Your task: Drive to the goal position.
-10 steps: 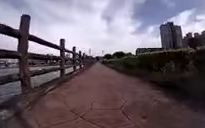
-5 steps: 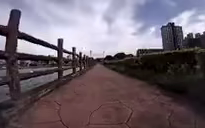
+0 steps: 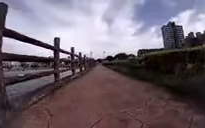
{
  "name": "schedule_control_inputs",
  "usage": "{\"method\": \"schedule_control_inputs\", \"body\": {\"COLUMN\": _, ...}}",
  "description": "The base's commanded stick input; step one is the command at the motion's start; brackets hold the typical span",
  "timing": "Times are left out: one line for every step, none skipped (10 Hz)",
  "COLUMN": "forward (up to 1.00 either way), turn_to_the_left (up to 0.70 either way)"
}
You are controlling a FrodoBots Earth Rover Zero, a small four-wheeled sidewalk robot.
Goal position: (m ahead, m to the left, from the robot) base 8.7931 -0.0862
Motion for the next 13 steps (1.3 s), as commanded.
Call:
{"method": "schedule_control_inputs", "body": {"forward": 0.7, "turn_to_the_left": 0.11}}
{"method": "schedule_control_inputs", "body": {"forward": 0.7, "turn_to_the_left": 0.11}}
{"method": "schedule_control_inputs", "body": {"forward": 0.7, "turn_to_the_left": 0.11}}
{"method": "schedule_control_inputs", "body": {"forward": 0.7, "turn_to_the_left": 0.11}}
{"method": "schedule_control_inputs", "body": {"forward": 0.7, "turn_to_the_left": 0.11}}
{"method": "schedule_control_inputs", "body": {"forward": 0.7, "turn_to_the_left": 0.11}}
{"method": "schedule_control_inputs", "body": {"forward": 0.7, "turn_to_the_left": 0.11}}
{"method": "schedule_control_inputs", "body": {"forward": 0.7, "turn_to_the_left": 0.11}}
{"method": "schedule_control_inputs", "body": {"forward": 0.7, "turn_to_the_left": 0.11}}
{"method": "schedule_control_inputs", "body": {"forward": 0.7, "turn_to_the_left": 0.11}}
{"method": "schedule_control_inputs", "body": {"forward": 0.7, "turn_to_the_left": 0.11}}
{"method": "schedule_control_inputs", "body": {"forward": 0.7, "turn_to_the_left": 0.11}}
{"method": "schedule_control_inputs", "body": {"forward": 0.7, "turn_to_the_left": 0.11}}
